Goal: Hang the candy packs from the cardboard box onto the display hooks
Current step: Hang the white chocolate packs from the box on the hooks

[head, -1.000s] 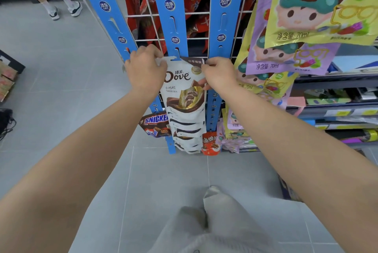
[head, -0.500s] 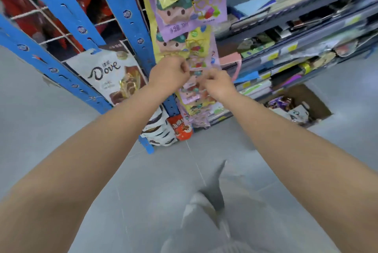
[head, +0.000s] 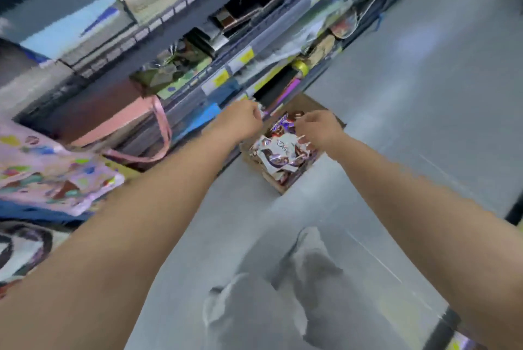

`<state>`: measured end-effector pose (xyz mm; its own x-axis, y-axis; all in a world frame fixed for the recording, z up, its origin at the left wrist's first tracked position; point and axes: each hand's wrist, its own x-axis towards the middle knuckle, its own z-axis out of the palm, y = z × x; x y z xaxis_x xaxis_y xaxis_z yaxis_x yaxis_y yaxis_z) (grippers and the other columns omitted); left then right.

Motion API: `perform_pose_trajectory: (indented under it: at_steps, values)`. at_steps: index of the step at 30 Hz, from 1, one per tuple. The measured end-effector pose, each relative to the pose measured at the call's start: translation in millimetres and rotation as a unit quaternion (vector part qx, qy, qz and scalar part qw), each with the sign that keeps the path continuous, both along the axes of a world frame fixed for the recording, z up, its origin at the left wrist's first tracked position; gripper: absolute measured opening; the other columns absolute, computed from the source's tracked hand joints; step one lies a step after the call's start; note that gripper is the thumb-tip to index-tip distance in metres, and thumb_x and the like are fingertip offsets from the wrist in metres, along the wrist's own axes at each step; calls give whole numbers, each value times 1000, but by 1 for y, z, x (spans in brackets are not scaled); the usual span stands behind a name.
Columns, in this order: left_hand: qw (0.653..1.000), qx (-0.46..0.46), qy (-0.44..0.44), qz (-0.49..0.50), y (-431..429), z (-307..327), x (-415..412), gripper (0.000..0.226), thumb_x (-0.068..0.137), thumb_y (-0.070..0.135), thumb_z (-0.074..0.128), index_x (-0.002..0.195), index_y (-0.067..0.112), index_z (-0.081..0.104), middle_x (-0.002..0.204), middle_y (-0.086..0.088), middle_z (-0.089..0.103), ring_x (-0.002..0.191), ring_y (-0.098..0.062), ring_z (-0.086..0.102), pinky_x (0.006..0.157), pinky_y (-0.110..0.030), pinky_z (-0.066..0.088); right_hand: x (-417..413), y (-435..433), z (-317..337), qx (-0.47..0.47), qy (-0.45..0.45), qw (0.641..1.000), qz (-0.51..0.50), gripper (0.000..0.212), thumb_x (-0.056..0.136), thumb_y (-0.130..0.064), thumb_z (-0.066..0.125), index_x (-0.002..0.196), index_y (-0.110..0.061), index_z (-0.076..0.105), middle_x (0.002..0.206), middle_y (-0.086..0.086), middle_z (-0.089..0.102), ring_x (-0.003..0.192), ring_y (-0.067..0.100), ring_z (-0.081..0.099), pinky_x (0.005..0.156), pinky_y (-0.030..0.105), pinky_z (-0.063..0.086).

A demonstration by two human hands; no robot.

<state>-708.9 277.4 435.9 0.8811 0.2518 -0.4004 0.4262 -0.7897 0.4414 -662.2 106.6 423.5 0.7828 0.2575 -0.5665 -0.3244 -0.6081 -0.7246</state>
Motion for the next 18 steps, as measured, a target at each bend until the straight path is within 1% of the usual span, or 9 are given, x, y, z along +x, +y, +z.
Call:
perform_pose_trajectory:
  at_steps: [2,4,8,10,11,13,14,16,18]
  values:
    - [1000,6,4,-3,-20,-18,37,18,86,13,49,89,11,67,104,-12,66,98,-30,61,83,-36,50,37,-28,-15,-25,9,1000,-17,26,88,-6,50,64,-16,55,69,10,55,56,22,53,55,30,45]
    - [1000,0,15,-3,-34,-37,69,20,86,12,47,89,9,67,101,-12,66,99,-29,60,86,-37,50,68,-50,-30,-57,12,998,-20,24,87,-7,47,67,-16,54,74,12,56,59,23,54,54,27,43]
    - [997,3,69,-18,-48,-78,123,17,87,11,45,79,10,60,88,-10,57,82,-28,56,71,-33,45,119,-71,-72,-96,31,994,-39,27,88,-10,44,63,-18,51,80,12,57,70,25,54,52,25,43]
    - [995,13,95,-28,-48,-101,146,19,91,11,42,85,4,59,89,-11,55,73,-27,52,62,-31,41,141,-71,-100,-104,47,992,-46,26,88,-12,45,65,-18,54,81,12,58,71,26,54,55,26,43]
    - [993,15,109,-35,-47,-113,156,22,92,11,41,91,0,60,92,-14,58,74,-29,55,62,-34,44,151,-70,-116,-108,53,992,-42,23,89,-13,44,69,-16,56,82,13,58,73,26,54,59,28,43]
    - [991,14,128,-35,-41,-143,174,26,92,11,41,103,-3,60,106,-19,62,91,-34,60,73,-38,48,168,-67,-147,-118,63,991,-28,18,90,-12,44,76,-12,57,84,12,57,78,25,53,67,32,45]
    - [991,12,129,-31,-39,-160,182,26,92,11,42,106,-3,59,110,-21,61,97,-35,59,78,-39,49,176,-66,-162,-120,68,990,-20,19,90,-10,45,74,-13,55,85,12,56,80,24,53,72,35,47]
    - [988,5,150,-32,-35,-193,200,26,92,13,44,108,-2,57,113,-22,59,102,-36,57,84,-40,48,191,-63,-199,-115,88,989,-10,27,90,-10,49,66,-20,50,89,9,56,83,21,52,85,39,49]
    - [986,6,164,-39,-30,-230,216,24,91,12,45,108,0,56,114,-22,59,103,-37,57,85,-38,46,207,-61,-240,-126,110,986,-7,29,90,-11,50,65,-24,49,91,7,56,86,19,52,88,38,49]
